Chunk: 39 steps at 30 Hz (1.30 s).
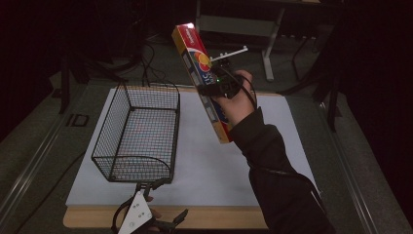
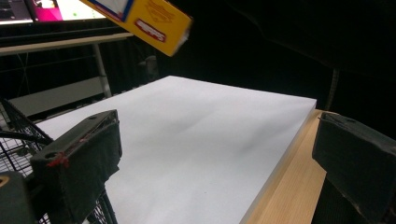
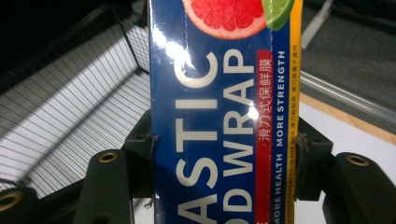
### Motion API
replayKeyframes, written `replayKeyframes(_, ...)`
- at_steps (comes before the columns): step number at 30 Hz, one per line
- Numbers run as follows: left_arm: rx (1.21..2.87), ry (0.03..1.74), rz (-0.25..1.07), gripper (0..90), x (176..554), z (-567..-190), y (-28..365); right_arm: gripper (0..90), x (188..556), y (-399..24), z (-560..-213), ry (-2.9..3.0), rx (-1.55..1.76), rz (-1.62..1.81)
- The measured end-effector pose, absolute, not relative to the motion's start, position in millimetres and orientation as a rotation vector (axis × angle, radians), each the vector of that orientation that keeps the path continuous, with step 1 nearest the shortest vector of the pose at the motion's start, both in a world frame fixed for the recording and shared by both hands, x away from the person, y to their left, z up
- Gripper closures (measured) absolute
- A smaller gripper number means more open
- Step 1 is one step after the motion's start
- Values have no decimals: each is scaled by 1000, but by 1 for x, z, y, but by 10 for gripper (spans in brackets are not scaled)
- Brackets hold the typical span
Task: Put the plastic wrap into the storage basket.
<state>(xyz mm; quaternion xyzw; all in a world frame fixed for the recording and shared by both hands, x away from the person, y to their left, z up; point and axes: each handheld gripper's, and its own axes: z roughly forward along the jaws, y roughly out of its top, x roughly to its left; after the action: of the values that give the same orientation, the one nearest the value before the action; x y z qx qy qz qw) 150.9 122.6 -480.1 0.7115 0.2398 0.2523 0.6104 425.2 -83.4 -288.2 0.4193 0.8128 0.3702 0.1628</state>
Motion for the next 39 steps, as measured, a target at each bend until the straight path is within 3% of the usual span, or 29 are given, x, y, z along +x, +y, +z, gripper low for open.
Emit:
replayKeyframes(21, 1633, 549, 587, 20, 145, -478, 127, 403, 403, 2, -276, 2282, 1067, 1377)
replayKeyframes(39, 1631, 545, 583, 20, 143, -478, 129, 403, 393, 44, -335, 2258, 1047, 1546)
